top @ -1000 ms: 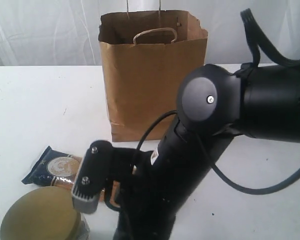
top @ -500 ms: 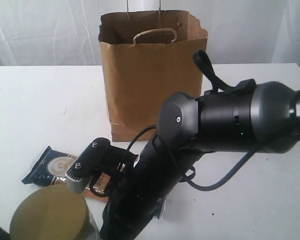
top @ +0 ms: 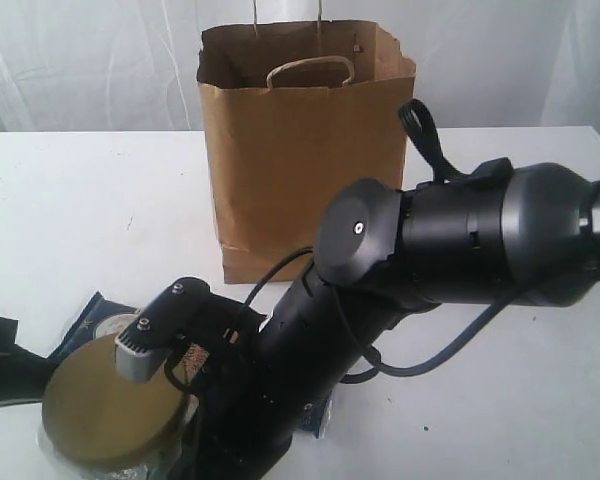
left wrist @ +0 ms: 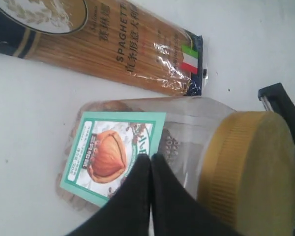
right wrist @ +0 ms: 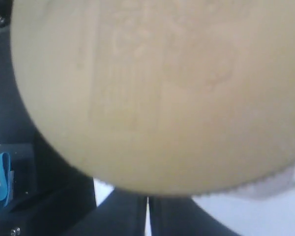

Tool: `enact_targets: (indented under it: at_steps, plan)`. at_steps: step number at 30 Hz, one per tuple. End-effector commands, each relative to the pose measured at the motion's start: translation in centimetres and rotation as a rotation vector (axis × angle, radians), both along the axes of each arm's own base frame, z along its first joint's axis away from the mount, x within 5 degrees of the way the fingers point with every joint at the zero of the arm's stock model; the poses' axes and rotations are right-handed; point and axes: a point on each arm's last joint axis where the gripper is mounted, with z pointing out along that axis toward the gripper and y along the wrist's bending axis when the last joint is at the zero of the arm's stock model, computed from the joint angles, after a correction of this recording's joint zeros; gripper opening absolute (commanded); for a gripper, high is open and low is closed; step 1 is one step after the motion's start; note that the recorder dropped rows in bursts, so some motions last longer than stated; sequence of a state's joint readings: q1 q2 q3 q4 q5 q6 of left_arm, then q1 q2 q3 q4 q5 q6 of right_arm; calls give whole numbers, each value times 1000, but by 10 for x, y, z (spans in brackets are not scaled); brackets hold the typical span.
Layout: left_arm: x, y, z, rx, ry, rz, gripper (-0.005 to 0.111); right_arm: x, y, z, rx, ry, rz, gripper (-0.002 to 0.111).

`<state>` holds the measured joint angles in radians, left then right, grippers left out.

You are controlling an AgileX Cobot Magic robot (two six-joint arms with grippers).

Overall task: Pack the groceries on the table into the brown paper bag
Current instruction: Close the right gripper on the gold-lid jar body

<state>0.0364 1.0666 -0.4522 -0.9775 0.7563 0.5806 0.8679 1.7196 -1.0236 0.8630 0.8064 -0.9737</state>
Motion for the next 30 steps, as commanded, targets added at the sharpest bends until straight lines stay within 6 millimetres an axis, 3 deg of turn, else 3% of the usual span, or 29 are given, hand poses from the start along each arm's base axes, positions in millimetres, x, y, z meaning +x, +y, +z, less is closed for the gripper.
enact_targets:
  at_steps: [1, 2, 5, 9, 13, 18, 19, 21, 22, 24, 27, 30]
  plan:
    - [9, 7, 15, 81, -155, 59, 0, 2, 0, 9, 23, 7, -85, 0]
    - [12, 9, 22, 109, -202, 79, 0, 3, -1, 11, 21, -1, -102, 0]
    - [21, 24, 66, 274, -500, 183, 0, 8, -11, 17, -53, -42, -238, 0]
    - [7, 42, 94, 478, -740, 318, 0, -6, -25, -4, -26, -172, -383, 0]
    - [-32, 47, 87, 508, -900, 422, 0, -35, -27, -7, 177, -487, -462, 0]
    - [-87, 46, 70, 490, -1104, 477, 0, -48, -25, -21, 167, -514, -427, 1]
    - [-91, 45, 65, 499, -1112, 463, 0, -48, -25, -22, 162, -509, -424, 5]
    - [-97, 43, 48, 522, -1094, 419, 0, -52, -26, -25, 128, -472, -396, 28]
    - [-98, 42, 35, 524, -1049, 383, 0, -55, -26, -30, 93, -432, -377, 56]
    - [-96, 42, 26, 518, -1030, 396, 0, -55, -26, -36, 72, -417, -378, 85]
    - [-95, 44, 26, 524, -1046, 419, 0, -51, -24, -42, 70, -444, -394, 101]
    - [-95, 44, 25, 523, -1042, 414, 0, -49, -22, -50, 54, -454, -400, 103]
